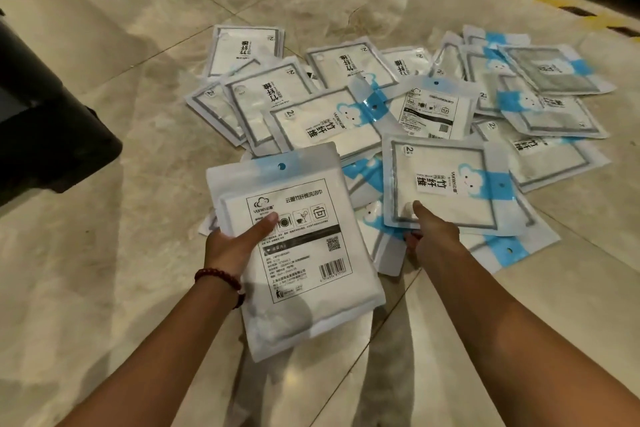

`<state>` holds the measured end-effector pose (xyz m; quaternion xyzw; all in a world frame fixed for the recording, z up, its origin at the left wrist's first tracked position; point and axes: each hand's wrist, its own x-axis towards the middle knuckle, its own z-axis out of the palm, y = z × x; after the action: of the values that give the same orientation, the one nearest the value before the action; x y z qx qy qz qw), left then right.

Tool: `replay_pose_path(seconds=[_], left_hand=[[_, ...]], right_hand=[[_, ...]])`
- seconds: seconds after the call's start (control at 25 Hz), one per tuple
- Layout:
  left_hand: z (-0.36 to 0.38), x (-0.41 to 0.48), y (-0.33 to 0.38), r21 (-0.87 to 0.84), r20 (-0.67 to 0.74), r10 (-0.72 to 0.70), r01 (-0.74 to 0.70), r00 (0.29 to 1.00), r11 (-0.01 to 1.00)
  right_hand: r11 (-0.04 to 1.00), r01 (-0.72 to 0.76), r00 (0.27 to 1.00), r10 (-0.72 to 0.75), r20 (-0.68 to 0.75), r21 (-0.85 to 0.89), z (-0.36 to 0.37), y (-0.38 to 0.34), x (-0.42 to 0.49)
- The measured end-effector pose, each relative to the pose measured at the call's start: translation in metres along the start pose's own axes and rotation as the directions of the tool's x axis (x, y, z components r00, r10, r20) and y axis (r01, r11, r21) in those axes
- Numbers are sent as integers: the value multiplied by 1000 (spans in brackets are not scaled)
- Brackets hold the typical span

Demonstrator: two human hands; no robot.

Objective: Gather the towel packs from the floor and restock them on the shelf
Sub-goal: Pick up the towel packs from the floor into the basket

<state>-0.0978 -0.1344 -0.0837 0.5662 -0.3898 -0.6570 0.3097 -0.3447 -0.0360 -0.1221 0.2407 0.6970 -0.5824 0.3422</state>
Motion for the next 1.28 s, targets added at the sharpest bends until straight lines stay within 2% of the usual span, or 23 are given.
replay_pose_path(seconds=[0.08,0.16,0.24,0.4,0.6,0.72,0.8,0.88,1.0,1.28], left_hand=[[7,5,-3,-6,13,-13,13,1000,1000],[10,6,-5,-35,9,-32,32,999,999],[9,7,-6,-33,7,-22,22,1000,999],[5,5,-7,-25,-3,-32,32,999,999],[-6,-5,-8,10,-23,-61,61,998,998],[-14,-13,-4,59,-55,-45,48,997,997],[-14,-18,-1,83,-66,-39,44,997,996],[-14,-28,4,86,-58,-25,30,998,996],[-12,-38,8,61,-71,-53,58,996,996],[-24,-52,10,41,-89,-85,89,992,995]], right_hand=[[988,-71,997,73,-9,134,2,-5,14],[983,-66,997,72,-29,172,-1,-6,20],[979,13,999,-5,-43,205,-7,-5,13],[917,154,983,-181,40,368,-27,6,-19],[864,349,900,-417,129,364,-61,9,-54],[846,429,829,-508,235,316,-87,2,-66],[876,406,798,-479,366,261,-92,-3,-72],[894,429,746,-430,508,126,-92,-5,-89],[822,555,681,-359,638,-129,-85,6,-112],[762,606,624,-276,732,-230,-76,31,-136]])
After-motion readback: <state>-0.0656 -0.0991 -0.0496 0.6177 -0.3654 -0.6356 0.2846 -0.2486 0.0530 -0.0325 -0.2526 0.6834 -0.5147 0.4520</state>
